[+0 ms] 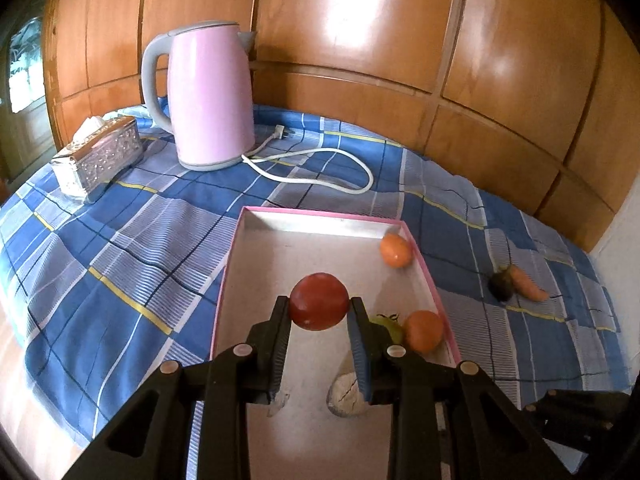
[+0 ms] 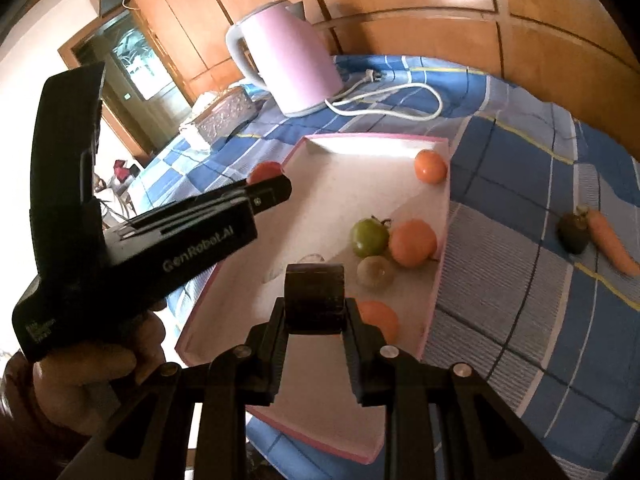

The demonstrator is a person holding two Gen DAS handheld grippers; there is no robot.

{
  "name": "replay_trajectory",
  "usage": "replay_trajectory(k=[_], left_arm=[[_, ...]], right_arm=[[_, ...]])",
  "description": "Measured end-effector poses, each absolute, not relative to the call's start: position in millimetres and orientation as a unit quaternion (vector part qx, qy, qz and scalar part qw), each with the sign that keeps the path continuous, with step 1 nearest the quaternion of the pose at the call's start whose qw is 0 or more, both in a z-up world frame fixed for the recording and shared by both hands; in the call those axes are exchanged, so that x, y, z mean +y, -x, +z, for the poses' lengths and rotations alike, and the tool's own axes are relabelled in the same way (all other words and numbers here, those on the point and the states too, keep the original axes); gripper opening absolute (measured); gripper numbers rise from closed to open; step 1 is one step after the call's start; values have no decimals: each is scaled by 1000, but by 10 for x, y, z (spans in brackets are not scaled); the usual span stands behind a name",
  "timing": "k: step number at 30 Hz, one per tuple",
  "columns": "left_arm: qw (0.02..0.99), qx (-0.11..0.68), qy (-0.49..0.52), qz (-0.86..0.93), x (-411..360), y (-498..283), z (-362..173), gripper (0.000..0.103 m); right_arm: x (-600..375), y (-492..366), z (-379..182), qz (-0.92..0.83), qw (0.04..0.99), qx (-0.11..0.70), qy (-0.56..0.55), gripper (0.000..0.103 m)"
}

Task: Organize fruits
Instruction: 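Lower the tomato into the tray with the left tool while the right tool lowers the dark piece, opening both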

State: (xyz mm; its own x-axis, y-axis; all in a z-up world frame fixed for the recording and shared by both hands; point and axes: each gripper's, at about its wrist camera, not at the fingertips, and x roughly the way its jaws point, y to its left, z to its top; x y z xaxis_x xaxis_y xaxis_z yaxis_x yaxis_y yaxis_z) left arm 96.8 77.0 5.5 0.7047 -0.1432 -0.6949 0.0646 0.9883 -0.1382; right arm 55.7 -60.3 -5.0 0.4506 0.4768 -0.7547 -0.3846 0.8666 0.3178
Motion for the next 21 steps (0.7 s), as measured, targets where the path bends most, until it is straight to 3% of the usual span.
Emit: replay_trajectory(k=[13, 16, 21], left_arm=[[909, 410, 55, -44, 731, -1065, -151, 30], [909, 412, 53, -36, 731, -1030, -167, 39], [910, 409, 54, -29, 719, -909, -164, 44]], right_arm=[[-605, -578, -153, 249, 845, 470, -60, 28], [-617, -559, -165, 245, 845, 472, -60, 28], [-657, -524, -169, 233, 848, 472, -59, 28]])
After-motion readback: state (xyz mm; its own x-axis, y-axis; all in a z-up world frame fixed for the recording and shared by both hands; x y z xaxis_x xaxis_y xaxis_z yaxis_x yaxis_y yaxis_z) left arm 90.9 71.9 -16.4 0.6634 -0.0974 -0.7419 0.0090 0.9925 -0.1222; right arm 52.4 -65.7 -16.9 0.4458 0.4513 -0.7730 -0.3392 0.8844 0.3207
